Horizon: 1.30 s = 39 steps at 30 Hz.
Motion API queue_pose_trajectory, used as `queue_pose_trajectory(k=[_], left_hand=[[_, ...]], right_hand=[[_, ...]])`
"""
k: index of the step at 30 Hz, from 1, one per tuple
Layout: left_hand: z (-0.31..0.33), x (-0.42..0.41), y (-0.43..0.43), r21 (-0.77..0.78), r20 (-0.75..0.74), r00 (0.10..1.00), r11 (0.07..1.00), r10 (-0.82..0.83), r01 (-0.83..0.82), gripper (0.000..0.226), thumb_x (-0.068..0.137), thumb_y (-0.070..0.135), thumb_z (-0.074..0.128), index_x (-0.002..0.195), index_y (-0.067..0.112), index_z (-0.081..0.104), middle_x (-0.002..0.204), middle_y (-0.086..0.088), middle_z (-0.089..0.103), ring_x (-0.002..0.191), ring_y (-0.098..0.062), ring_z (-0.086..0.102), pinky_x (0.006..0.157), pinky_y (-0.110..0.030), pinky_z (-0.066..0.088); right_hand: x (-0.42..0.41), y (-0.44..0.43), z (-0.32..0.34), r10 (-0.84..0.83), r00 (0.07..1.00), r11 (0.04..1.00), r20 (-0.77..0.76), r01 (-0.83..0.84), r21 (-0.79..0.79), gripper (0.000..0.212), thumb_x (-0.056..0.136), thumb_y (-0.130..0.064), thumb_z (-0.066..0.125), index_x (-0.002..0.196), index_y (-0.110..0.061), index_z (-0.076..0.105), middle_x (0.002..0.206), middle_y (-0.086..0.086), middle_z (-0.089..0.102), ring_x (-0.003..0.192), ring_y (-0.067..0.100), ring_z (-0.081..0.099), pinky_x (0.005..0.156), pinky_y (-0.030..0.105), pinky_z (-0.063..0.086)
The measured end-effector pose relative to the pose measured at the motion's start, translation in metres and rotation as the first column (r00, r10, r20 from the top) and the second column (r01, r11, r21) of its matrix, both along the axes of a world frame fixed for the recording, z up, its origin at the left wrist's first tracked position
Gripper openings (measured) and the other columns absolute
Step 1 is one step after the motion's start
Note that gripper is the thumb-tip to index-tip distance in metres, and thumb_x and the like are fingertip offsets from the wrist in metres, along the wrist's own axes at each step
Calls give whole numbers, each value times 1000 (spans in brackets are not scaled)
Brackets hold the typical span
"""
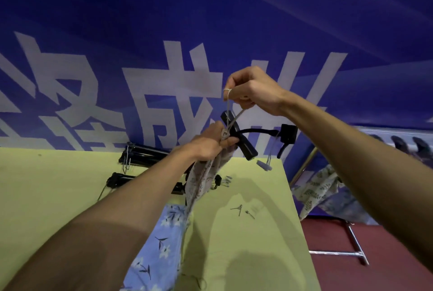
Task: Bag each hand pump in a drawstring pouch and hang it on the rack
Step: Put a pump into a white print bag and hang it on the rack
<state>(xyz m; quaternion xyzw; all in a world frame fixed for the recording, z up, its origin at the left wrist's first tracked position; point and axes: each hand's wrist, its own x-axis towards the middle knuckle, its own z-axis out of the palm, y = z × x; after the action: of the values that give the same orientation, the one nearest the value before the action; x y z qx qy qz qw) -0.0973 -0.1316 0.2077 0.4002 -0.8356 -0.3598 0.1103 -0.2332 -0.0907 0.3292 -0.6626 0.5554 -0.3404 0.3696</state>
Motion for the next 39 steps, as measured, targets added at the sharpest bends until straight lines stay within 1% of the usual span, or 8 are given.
queue_pose_trajectory(k=[2,7,13,17,22,26,32,39], left_hand=[[1,-9,1,10,10,1000,1000,-2,2,45,78,64,56,99,25,51,99,-2,57,90,-21,58,80,-45,49],[31,-34,19,191,-343,939,981,37,31,51,77,22,74,121,25,47,128,0,46,112,-11,46,94,-26,36],[57,-103,41,102,-494,869,993,2,56,19,85,25,66,101,15,69,101,1,71,100,-9,62,94,-29,46],[57,-161,54,109,-455,889,988,-45,106,5,85,21,66,79,21,67,89,-2,72,95,-20,66,94,-34,48],[54,-242,80,209,-475,868,940,-142,268,15,88,4,57,76,11,60,68,4,69,70,-3,63,73,-10,48],[38,-312,104,252,-424,875,897,-234,362,22,89,1,55,71,11,60,55,4,57,51,1,51,58,-7,40],[-1,-404,132,302,-308,886,847,-347,437,26,91,5,55,68,15,63,49,8,63,59,-8,57,72,-19,43],[-43,-482,151,407,-245,893,795,-379,449,24,95,7,50,75,14,62,53,6,65,65,-8,66,74,-21,53]], right_hand=[[-16,5,0,-46,999,999,16,45,11,8,85,2,53,79,0,58,58,4,46,50,10,40,49,23,35],[-59,22,-7,-91,996,995,17,90,45,15,88,0,52,74,-6,54,65,5,50,57,12,46,57,27,42],[-126,54,-13,-73,997,996,23,72,57,7,88,1,54,84,-1,59,65,9,55,54,14,48,54,28,45],[-188,79,-16,-142,989,990,47,141,28,11,88,1,57,78,-5,58,50,0,53,45,11,46,49,27,45],[-282,126,-32,-189,982,979,22,187,76,4,84,4,63,86,1,61,68,23,59,55,23,51,49,27,45],[-359,162,-55,-177,981,958,-73,189,215,9,78,-1,73,81,-3,64,58,8,58,46,12,49,47,23,40],[-444,204,-89,-213,955,920,-207,267,287,14,81,-12,72,75,-1,67,62,10,67,54,10,54,54,18,41],[-509,246,-152,-470,880,842,64,425,332,20,90,3,55,76,-9,62,55,1,60,50,9,58,54,18,47]])
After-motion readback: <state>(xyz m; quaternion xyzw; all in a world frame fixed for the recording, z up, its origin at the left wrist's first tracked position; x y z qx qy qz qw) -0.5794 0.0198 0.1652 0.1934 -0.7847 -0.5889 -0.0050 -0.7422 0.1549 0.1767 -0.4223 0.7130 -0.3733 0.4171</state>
